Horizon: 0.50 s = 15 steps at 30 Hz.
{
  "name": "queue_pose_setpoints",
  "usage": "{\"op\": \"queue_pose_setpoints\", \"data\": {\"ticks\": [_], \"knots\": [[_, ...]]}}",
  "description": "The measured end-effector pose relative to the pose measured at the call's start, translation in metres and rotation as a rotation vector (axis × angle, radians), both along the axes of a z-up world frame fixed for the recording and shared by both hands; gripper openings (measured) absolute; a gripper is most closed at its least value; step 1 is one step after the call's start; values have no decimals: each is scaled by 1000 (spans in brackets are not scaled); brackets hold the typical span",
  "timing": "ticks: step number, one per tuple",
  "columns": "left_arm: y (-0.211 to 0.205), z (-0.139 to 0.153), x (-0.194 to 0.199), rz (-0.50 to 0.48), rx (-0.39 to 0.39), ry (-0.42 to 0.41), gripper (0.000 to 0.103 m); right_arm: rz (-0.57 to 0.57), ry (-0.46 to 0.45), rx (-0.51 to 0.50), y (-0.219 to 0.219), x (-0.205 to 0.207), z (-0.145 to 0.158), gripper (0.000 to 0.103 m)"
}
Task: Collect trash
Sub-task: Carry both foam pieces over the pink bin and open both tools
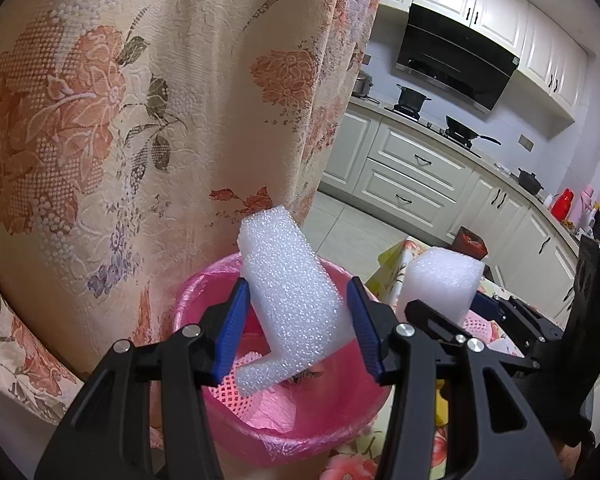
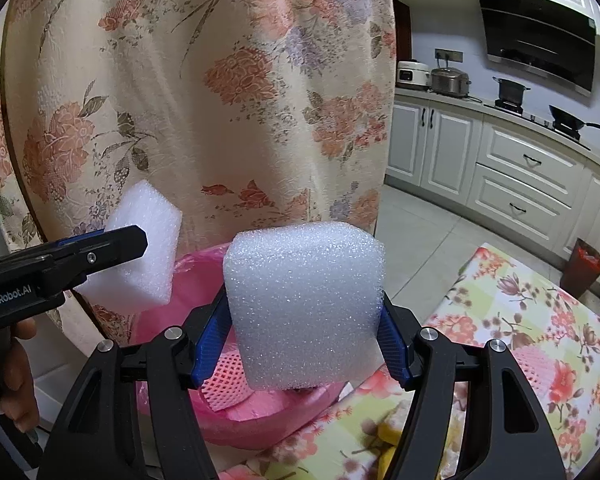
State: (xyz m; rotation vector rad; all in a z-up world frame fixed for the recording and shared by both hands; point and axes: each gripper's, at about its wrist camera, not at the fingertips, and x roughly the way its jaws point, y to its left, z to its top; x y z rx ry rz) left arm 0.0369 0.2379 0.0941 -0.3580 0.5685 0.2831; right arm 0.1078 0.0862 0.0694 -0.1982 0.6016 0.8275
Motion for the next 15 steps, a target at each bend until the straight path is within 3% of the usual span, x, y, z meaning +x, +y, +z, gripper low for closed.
{"op": "queue_pose_setpoints", "data": {"ticks": [6, 8, 9, 15], "knots": [[4, 0, 0, 8, -11, -1, 52, 20, 13, -11, 10, 2, -5, 64], [6, 0, 1, 10, -17, 0, 61, 30, 18, -16, 12, 3, -7, 71], [6, 0, 1, 14, -19, 0, 72, 35, 19, -20, 13, 3, -8, 76], [5, -1, 2, 17, -22, -1, 74, 25, 13, -26, 9, 2, -10, 77]]}}
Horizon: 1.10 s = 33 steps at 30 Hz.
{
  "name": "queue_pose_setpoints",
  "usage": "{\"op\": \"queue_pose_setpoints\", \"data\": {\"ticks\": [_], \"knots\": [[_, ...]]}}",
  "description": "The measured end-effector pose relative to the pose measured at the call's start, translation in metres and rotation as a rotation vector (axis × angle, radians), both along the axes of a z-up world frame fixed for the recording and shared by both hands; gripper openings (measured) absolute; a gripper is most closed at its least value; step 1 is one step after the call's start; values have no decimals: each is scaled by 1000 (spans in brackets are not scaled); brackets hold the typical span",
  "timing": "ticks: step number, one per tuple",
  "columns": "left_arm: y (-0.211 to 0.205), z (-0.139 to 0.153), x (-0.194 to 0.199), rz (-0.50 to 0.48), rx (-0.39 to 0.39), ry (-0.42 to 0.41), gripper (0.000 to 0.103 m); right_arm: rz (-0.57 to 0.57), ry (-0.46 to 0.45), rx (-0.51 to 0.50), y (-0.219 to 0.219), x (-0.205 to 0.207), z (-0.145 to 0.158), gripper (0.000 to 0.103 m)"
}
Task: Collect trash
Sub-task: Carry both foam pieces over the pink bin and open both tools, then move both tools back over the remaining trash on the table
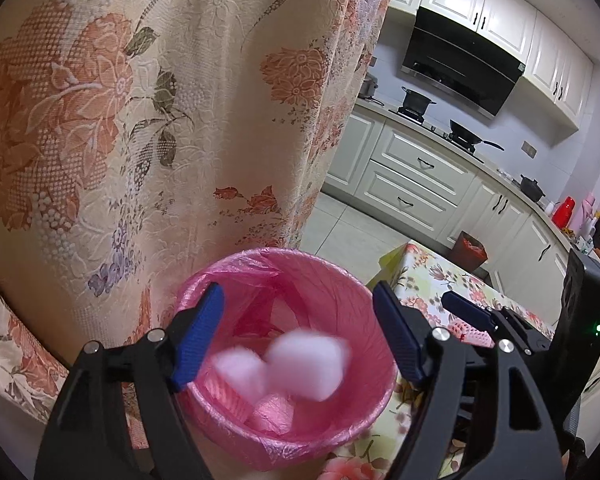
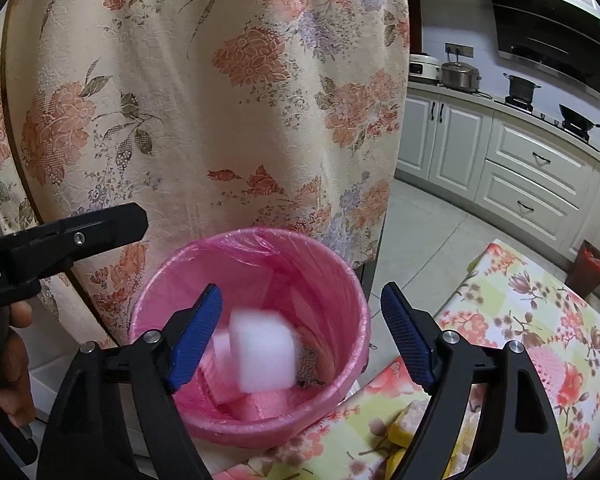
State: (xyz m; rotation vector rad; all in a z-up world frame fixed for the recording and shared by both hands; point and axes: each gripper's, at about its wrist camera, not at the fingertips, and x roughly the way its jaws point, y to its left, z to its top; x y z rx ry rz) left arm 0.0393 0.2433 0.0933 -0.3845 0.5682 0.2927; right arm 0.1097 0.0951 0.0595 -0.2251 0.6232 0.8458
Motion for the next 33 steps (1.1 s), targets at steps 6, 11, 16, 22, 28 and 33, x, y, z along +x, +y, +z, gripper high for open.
{"op": "queue_pose_setpoints", "data": {"ticks": [6, 11, 16, 22, 28, 33], "knots": [[-7, 0, -2, -6, 0, -2, 74, -31, -21, -3, -14, -1, 3, 77], [-14, -2, -2, -14, -3, -1, 74, -70, -43, -6, -36, -4, 6, 77], [-25, -4, -1, -28, -7, -1, 74, -116, -56, -4, -63, -4, 10, 77], [-40, -10, -2, -46, -13, 7, 74, -179, -68, -5, -103, -7, 13, 77], [-61, -15, 0, -73, -10, 9, 74, -255, -62, -11, -150, -8, 7, 77], [-79, -20, 2, -102, -12, 17, 74, -328, -39, -18, -193, -10, -4, 78]]}}
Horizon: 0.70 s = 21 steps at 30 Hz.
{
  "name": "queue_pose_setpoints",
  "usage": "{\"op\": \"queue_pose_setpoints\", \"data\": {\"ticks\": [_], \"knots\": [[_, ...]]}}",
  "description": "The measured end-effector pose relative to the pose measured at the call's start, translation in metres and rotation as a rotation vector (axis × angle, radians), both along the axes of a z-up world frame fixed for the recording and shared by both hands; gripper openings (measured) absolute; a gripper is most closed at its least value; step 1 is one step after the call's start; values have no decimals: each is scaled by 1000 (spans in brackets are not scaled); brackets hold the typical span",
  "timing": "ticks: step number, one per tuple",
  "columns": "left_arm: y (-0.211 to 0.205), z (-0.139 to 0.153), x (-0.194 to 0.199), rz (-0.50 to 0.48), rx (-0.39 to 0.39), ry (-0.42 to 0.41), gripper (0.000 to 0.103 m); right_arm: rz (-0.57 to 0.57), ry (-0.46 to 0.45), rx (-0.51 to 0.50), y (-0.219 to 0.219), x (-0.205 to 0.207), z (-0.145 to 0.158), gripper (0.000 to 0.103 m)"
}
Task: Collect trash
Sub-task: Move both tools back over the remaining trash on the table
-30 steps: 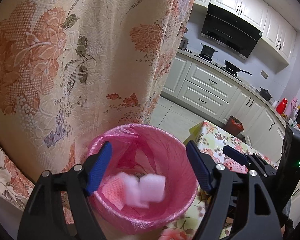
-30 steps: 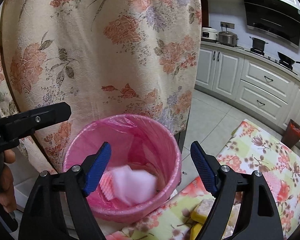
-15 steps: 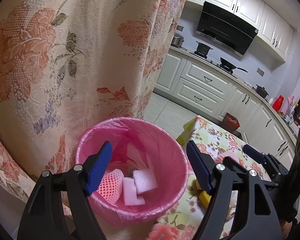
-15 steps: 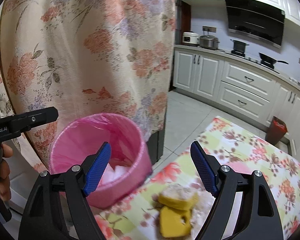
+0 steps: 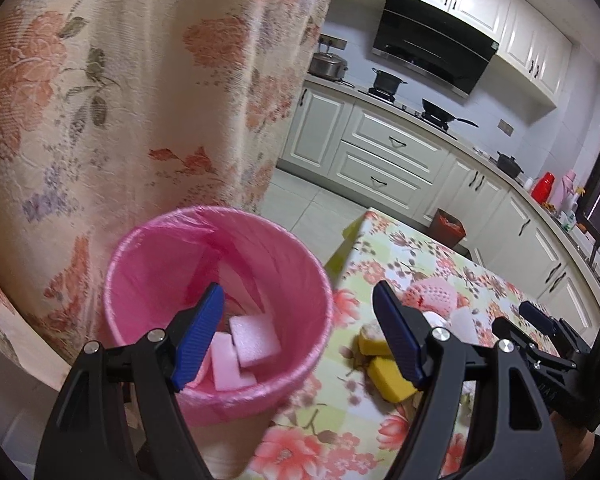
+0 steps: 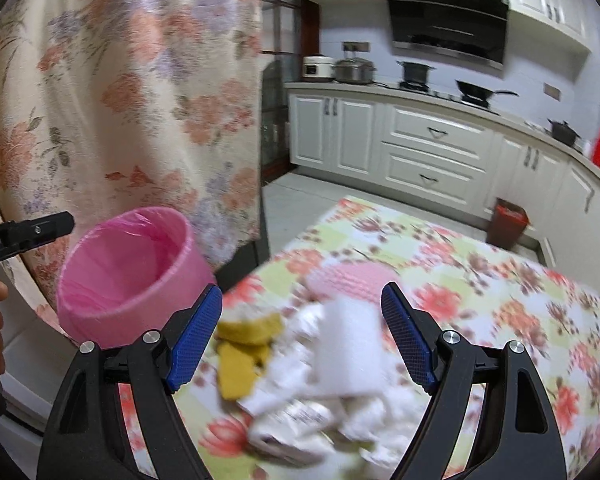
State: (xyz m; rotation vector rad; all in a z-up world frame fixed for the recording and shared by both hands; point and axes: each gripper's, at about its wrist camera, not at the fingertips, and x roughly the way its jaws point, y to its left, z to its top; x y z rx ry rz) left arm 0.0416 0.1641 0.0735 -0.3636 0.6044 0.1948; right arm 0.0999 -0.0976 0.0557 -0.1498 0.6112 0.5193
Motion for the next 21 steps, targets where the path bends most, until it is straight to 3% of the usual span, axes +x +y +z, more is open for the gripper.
{"op": "queue_pose_setpoints", "data": {"ticks": [9, 21], "knots": [[-43, -10, 7, -69, 13, 21, 74, -94, 38, -7, -56, -5, -21, 78], [-100, -21, 17, -178, 26, 53, 74, -139, 100, -29, -95, -15, -55, 78]]}}
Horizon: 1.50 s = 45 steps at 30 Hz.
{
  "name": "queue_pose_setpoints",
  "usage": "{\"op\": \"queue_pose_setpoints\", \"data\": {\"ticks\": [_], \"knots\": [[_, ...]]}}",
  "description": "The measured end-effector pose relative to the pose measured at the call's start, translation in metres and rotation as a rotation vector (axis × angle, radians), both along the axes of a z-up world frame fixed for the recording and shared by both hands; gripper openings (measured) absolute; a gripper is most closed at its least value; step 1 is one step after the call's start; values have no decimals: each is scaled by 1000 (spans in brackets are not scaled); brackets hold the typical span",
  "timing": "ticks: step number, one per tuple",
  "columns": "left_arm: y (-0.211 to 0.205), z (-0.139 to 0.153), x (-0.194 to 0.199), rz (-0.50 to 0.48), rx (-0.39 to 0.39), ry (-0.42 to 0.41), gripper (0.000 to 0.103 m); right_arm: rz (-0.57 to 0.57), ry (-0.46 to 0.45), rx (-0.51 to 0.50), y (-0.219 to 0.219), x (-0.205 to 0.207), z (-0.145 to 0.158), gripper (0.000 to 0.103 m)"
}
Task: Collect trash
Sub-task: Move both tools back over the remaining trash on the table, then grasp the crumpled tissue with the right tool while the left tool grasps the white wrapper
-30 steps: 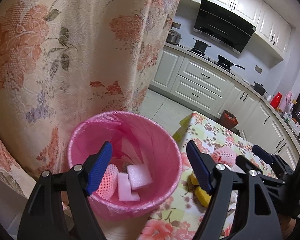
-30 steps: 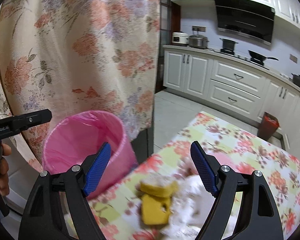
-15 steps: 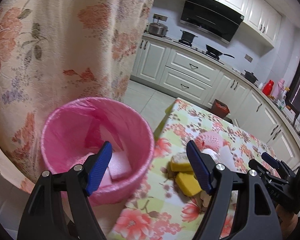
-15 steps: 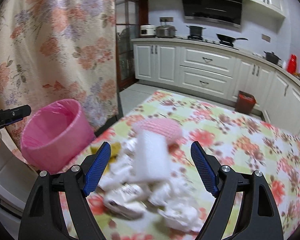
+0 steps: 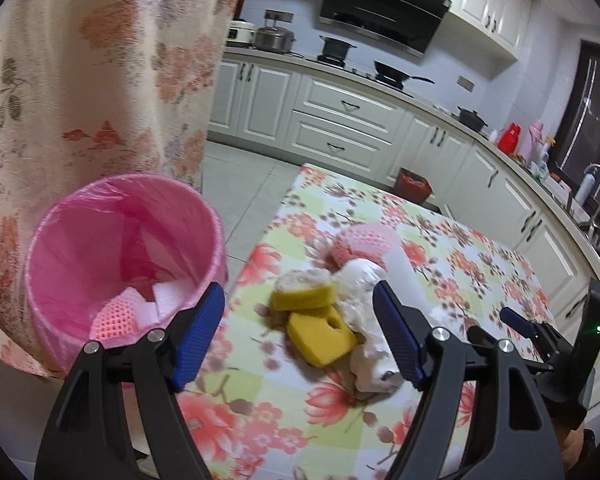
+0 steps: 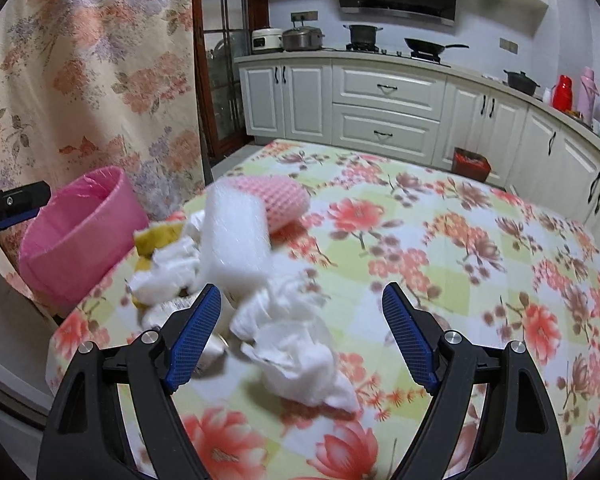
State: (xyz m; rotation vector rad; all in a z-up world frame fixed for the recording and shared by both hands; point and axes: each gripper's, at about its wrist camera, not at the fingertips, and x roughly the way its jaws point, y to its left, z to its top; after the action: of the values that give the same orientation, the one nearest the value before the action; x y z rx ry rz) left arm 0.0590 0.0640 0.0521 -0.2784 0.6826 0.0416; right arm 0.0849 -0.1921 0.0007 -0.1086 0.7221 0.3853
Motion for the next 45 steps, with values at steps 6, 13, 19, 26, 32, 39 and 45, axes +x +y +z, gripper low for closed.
{"op": "queue_pose_setpoints", "data": {"ticks": [6, 13, 19, 26, 32, 39, 45], "knots": [[-23, -8, 6, -38, 7, 17, 74, -11, 30, -5, -10, 0, -16, 78], [-39, -20, 11, -65, 11, 42, 74, -6, 62, -4, -14, 3, -29, 79], [-51, -28, 14, -86, 15, 63, 74, 0, 91, -3, -14, 6, -40, 78], [-67, -39, 17, -114, 16, 87, 74, 3, 129, -24, -12, 9, -53, 75], [-76, -46, 19, -129, 17, 102, 74, 18, 155, -15, -13, 10, -59, 57], [-86, -55, 22, -143, 13, 124, 74, 35, 162, 8, -16, 8, -59, 36], [-98, -63, 24, -161, 8, 144, 74, 19, 148, 18, -26, 7, -54, 33]]}}
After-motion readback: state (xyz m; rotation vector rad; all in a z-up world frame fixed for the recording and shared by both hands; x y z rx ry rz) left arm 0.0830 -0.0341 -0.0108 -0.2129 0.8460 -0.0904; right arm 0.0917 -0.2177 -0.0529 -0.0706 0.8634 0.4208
